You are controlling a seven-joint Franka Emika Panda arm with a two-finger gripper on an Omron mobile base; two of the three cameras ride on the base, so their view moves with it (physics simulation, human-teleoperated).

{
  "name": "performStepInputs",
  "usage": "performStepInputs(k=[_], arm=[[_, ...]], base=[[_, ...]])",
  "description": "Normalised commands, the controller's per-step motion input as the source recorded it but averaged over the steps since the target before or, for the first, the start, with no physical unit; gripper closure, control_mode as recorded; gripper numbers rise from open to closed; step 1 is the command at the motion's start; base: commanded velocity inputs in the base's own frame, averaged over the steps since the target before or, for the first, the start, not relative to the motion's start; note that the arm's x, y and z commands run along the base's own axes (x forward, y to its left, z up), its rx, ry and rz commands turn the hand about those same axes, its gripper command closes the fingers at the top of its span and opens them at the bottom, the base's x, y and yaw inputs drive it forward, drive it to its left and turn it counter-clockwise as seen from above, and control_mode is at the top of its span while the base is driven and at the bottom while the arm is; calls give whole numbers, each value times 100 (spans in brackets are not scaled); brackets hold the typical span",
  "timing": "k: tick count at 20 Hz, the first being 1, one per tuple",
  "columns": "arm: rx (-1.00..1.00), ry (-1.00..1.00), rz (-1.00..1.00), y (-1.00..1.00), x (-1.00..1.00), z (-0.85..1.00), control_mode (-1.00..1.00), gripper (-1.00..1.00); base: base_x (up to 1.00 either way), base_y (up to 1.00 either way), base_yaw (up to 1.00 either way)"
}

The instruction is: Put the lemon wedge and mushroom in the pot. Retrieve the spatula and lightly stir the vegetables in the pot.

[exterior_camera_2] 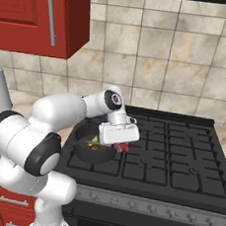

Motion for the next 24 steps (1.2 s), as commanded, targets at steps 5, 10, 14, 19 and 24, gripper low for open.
performStepInputs(k=[5,10,14,19,24], arm=[[0,8,0,19,38,-27,-100,100],[0,1,0,6,35,-3,-100,100],[0,0,0,-5,2,1,-100,100],[0,0,0,-30,-27,1,-100,100],[0,8,2,-26,-42,0,-100,100]], base=[[0,0,0],[0,0,0],[0,0,0],[0,0,0],[0,0,0]])
